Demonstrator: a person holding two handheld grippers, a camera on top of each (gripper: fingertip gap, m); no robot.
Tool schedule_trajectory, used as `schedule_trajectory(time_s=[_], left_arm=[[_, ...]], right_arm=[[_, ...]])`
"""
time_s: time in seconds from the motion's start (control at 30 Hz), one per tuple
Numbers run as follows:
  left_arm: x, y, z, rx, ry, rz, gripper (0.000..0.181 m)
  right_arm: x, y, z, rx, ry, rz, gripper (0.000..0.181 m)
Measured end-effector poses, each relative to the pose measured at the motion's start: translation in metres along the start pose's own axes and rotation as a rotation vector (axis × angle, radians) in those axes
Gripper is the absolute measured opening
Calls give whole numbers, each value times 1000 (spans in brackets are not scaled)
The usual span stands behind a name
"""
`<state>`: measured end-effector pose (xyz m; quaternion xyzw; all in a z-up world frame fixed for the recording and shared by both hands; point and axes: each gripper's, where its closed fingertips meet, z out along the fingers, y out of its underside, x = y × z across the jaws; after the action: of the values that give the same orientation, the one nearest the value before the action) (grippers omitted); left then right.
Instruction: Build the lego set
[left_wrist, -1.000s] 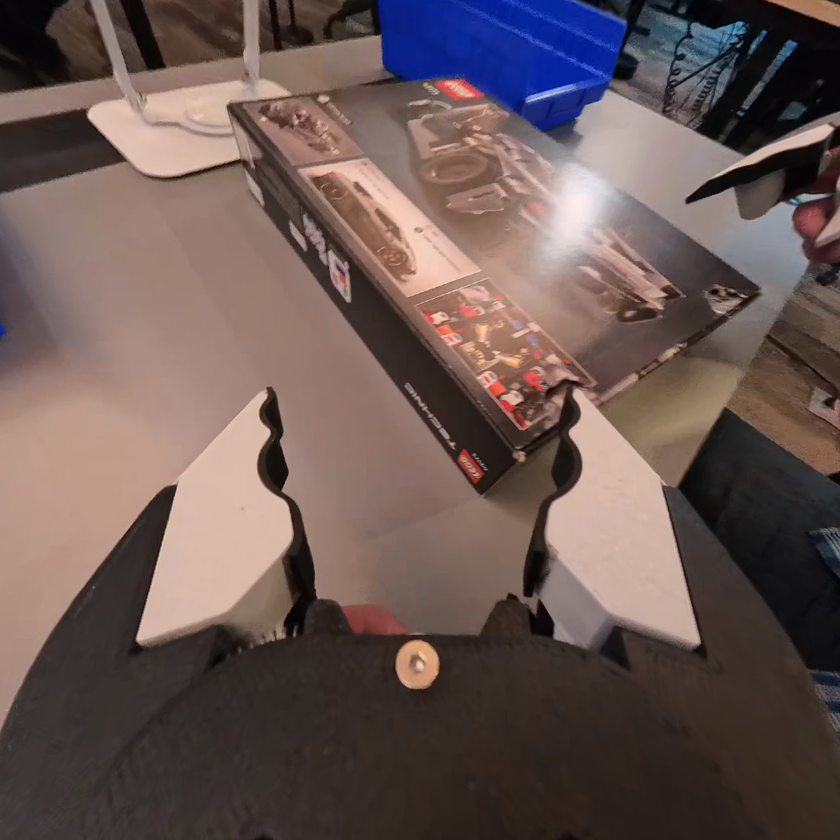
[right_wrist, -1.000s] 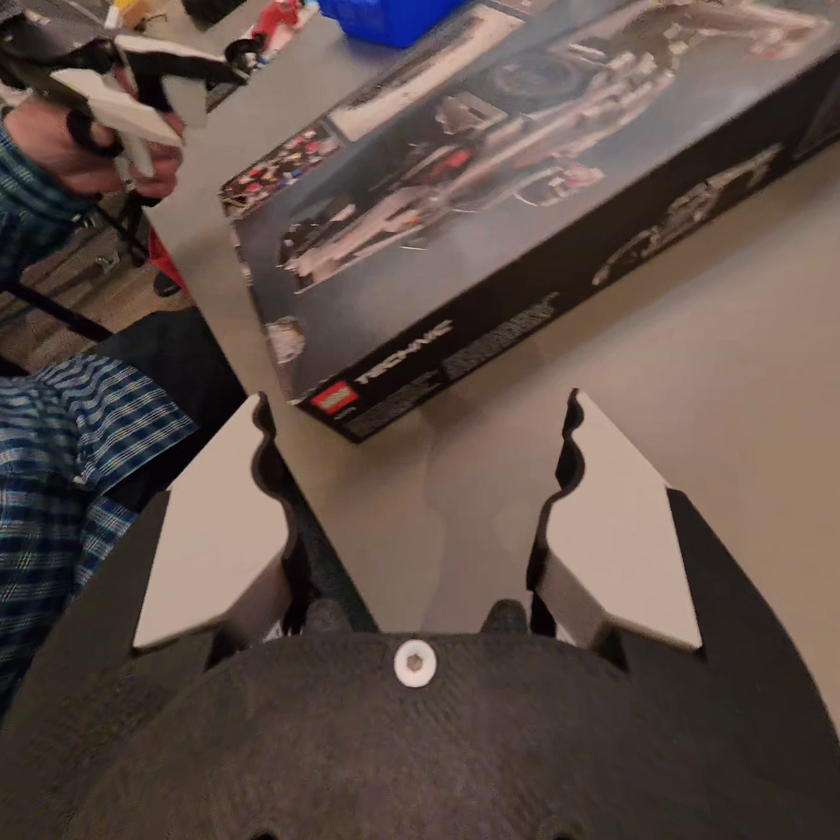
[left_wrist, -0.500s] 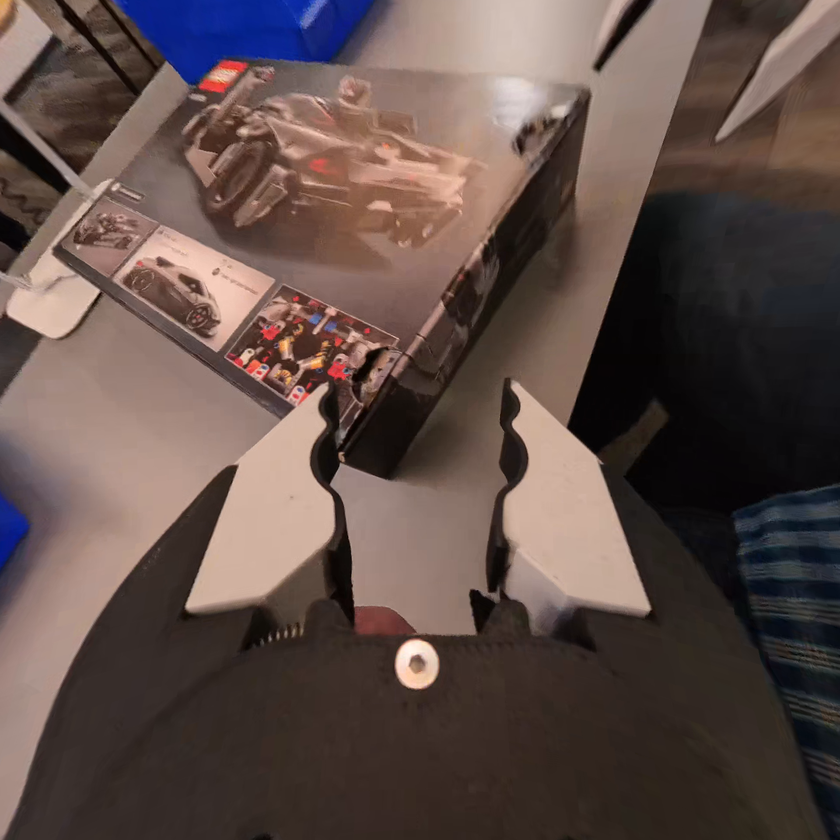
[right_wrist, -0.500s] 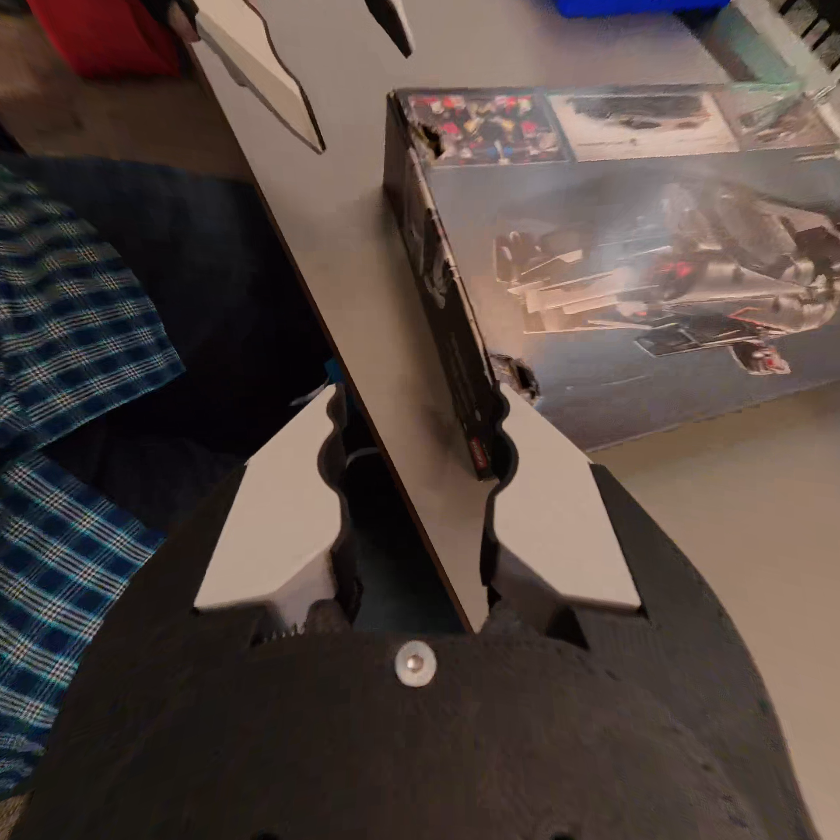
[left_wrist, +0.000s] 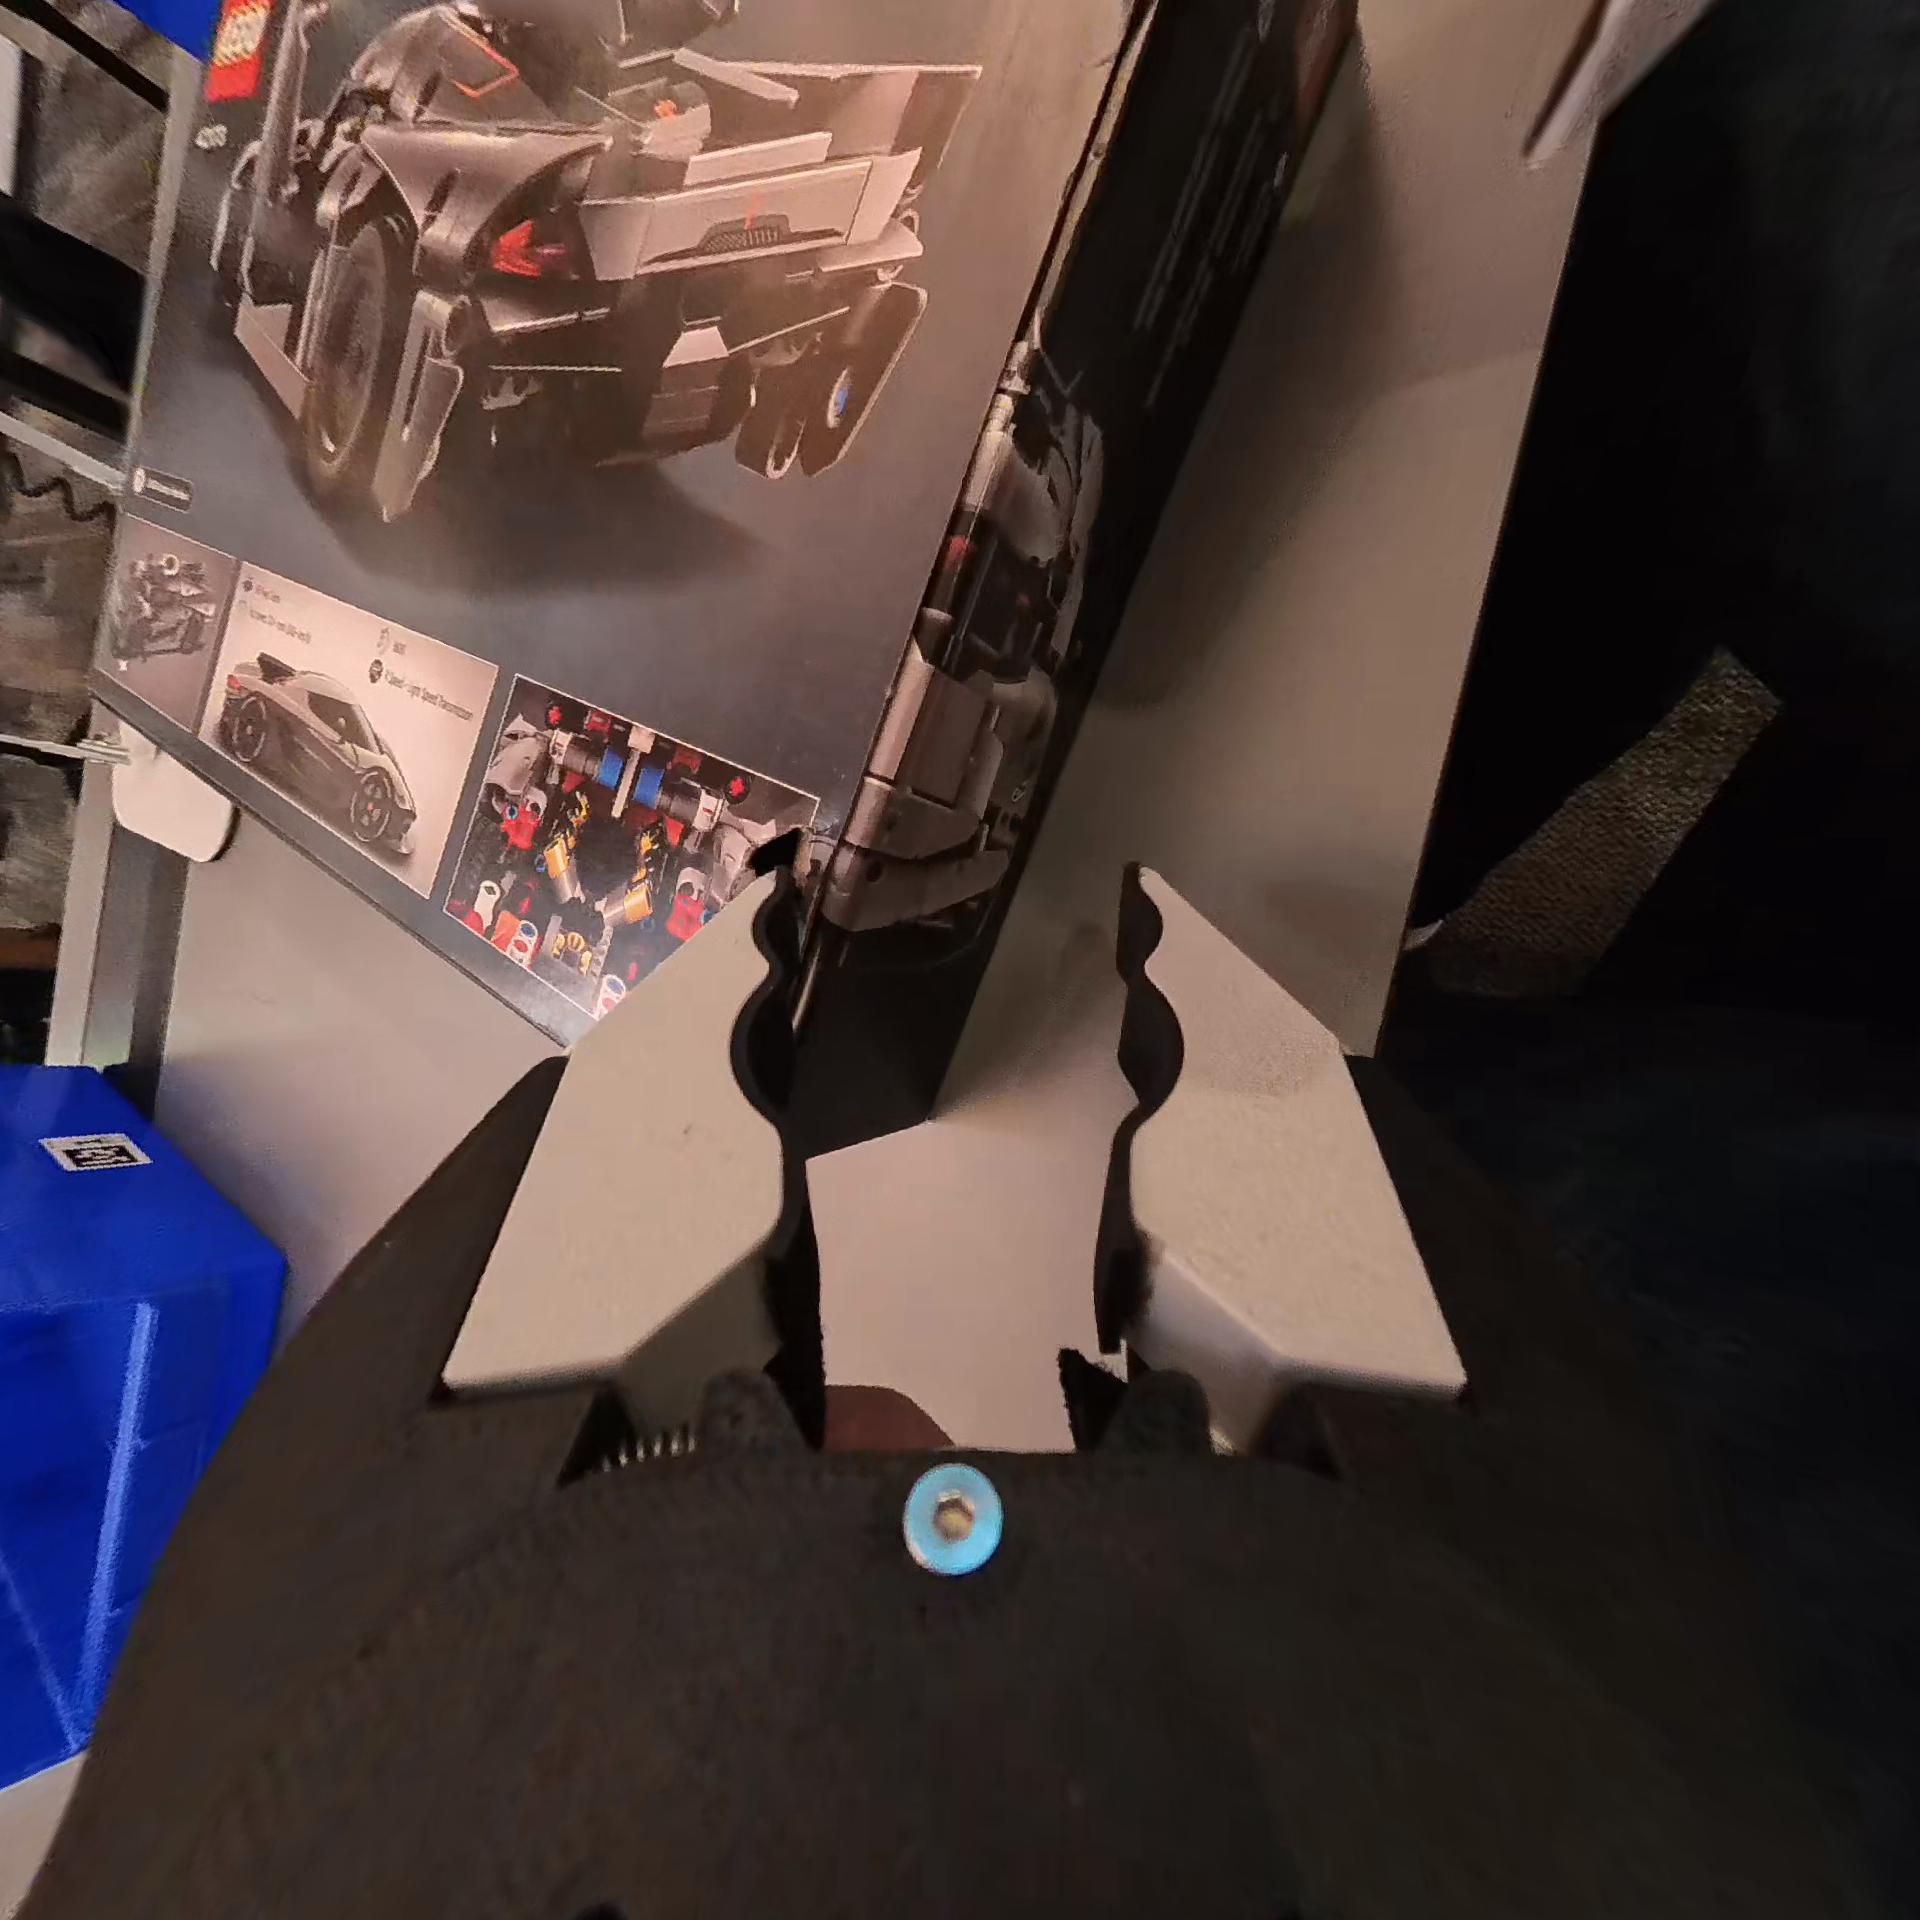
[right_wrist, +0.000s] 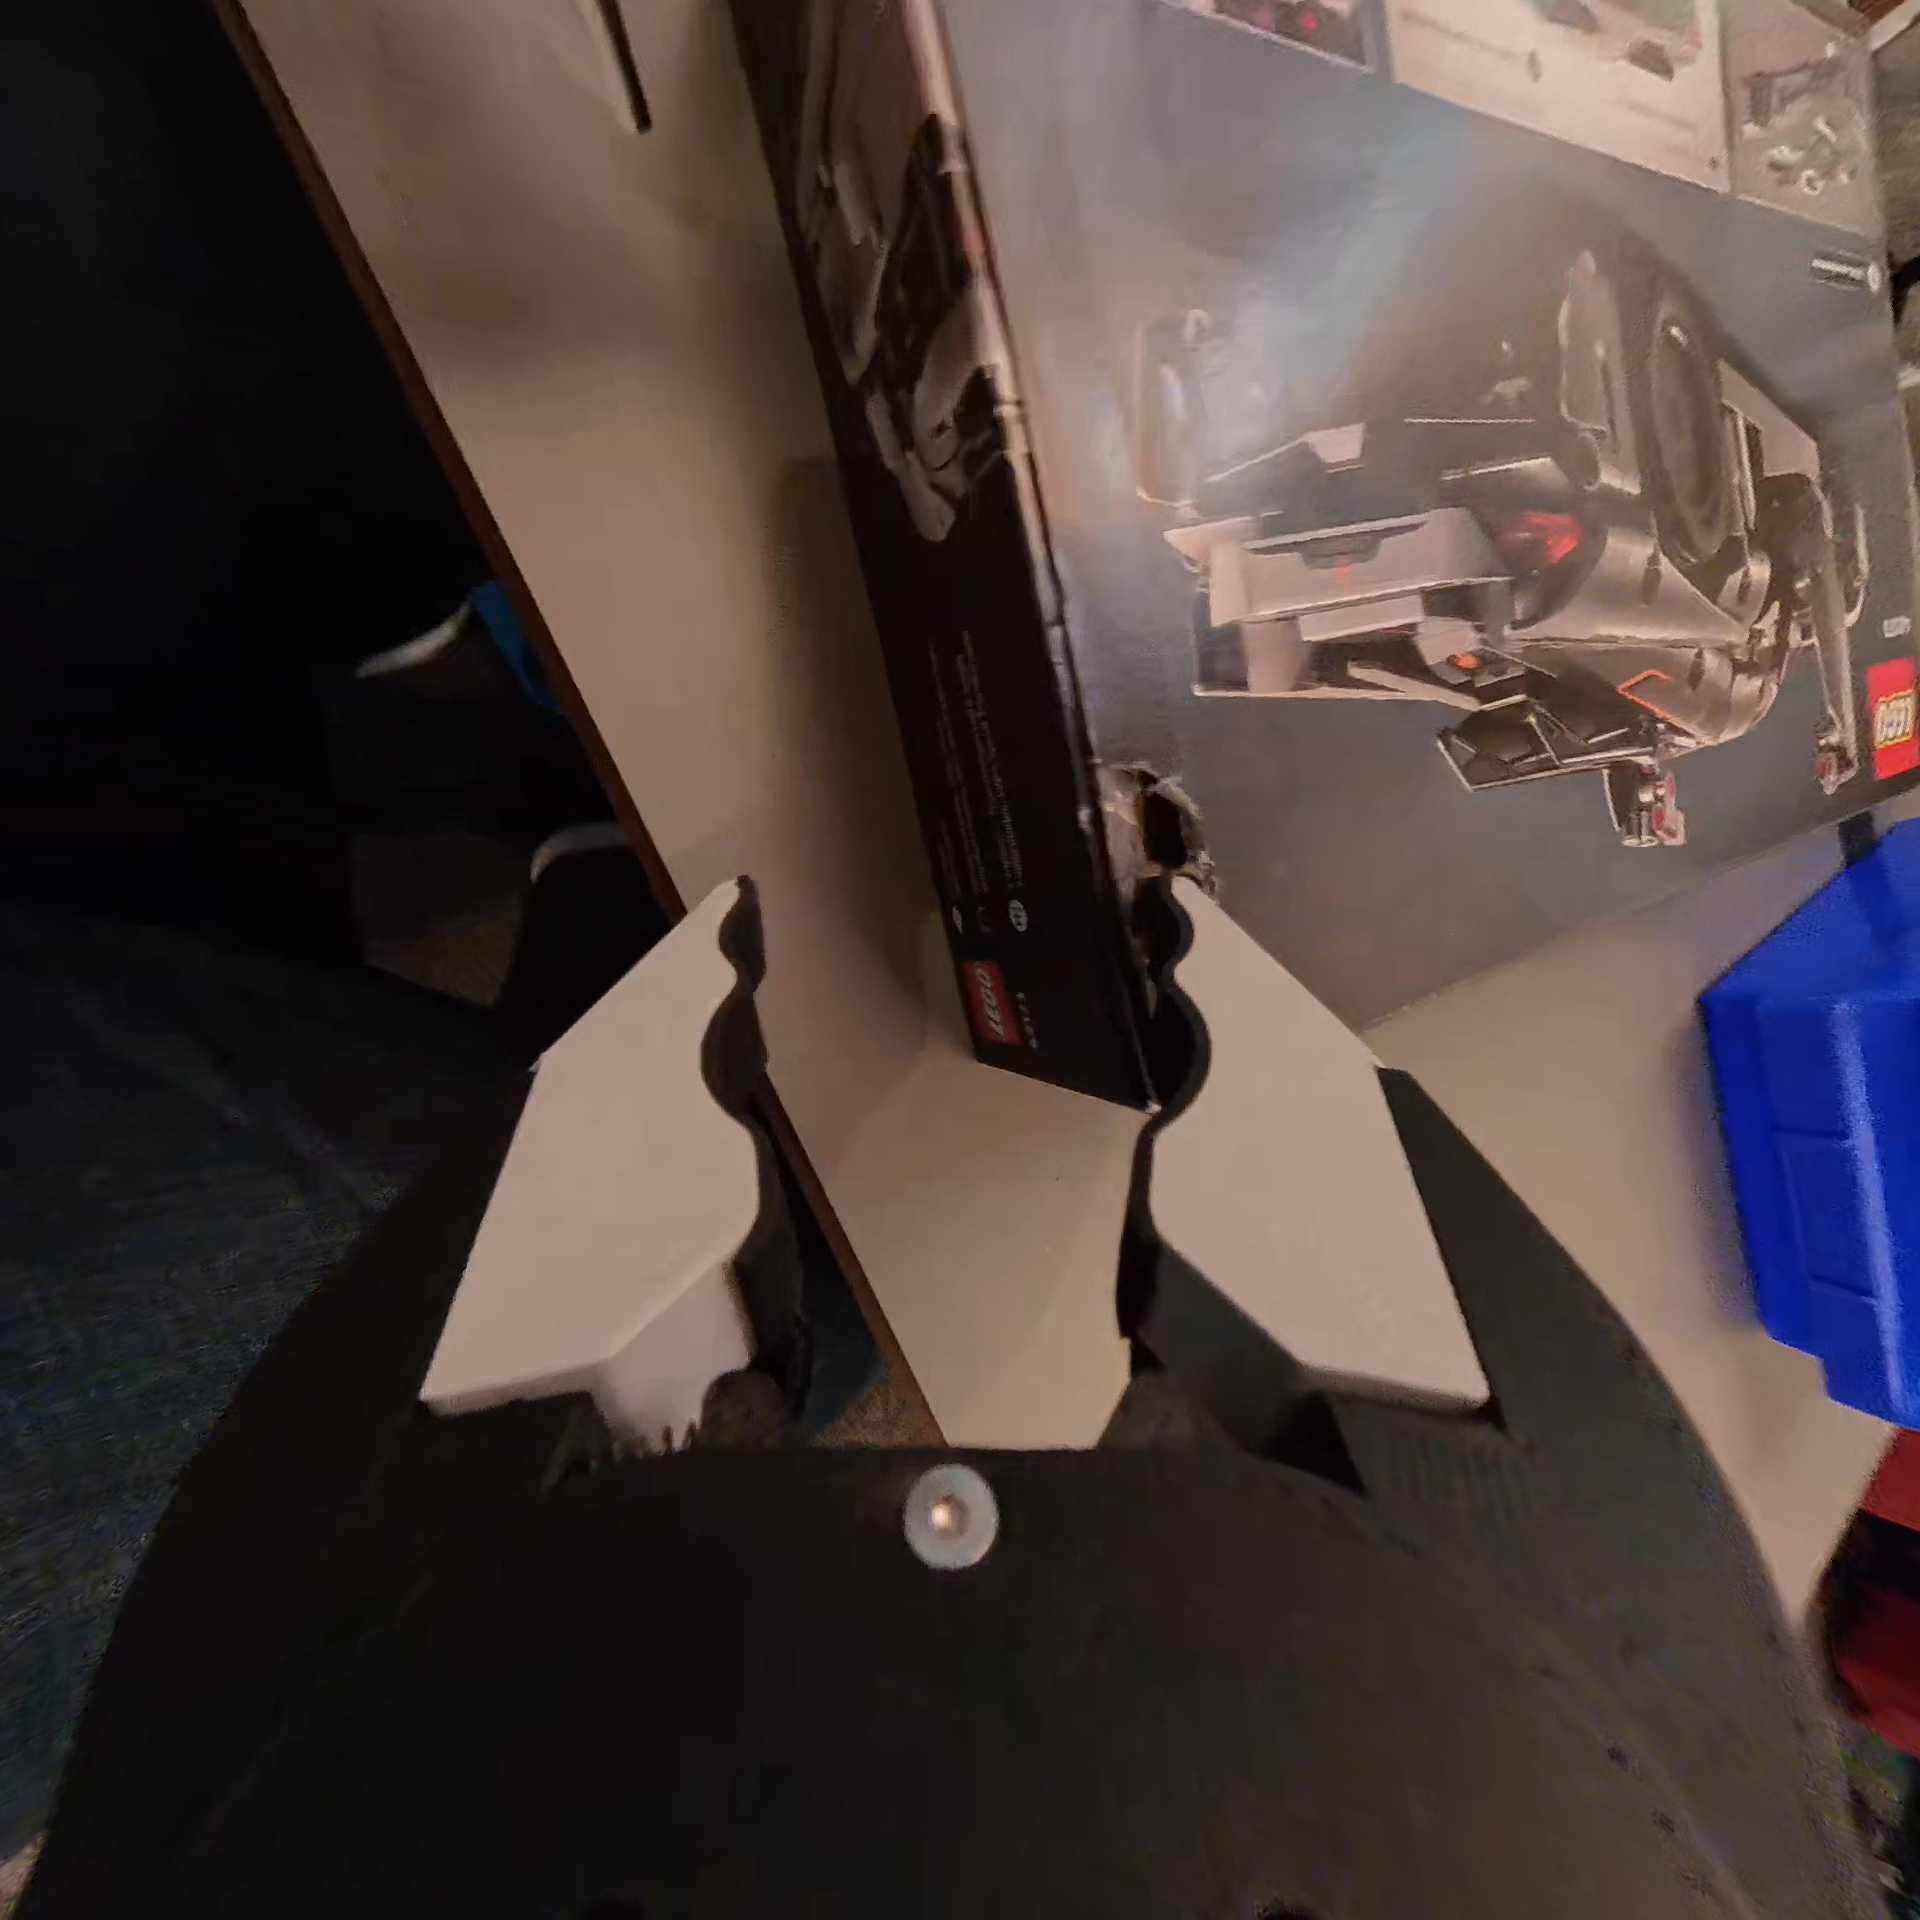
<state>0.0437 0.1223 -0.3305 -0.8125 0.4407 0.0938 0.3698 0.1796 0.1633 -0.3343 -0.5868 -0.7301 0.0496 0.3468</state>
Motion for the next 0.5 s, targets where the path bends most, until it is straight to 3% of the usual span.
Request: schedule_trajectory(time_s=[0.07,0.2,0.4,0.5], left_arm=[[3,1,1,11,5,5,65],[1,2,5,-8,-10,14,62],[-2,5,5,-28,-7,42,56],[-4,6,10,-17,18,14,53]], right_arm=[[-8,3,7,-17,1,-7,88],[-2,5,10,-78,89,-35,78],[-7,6,8,-153,27,-22,82],[-4,6,8,-134,-1,-3,75]])
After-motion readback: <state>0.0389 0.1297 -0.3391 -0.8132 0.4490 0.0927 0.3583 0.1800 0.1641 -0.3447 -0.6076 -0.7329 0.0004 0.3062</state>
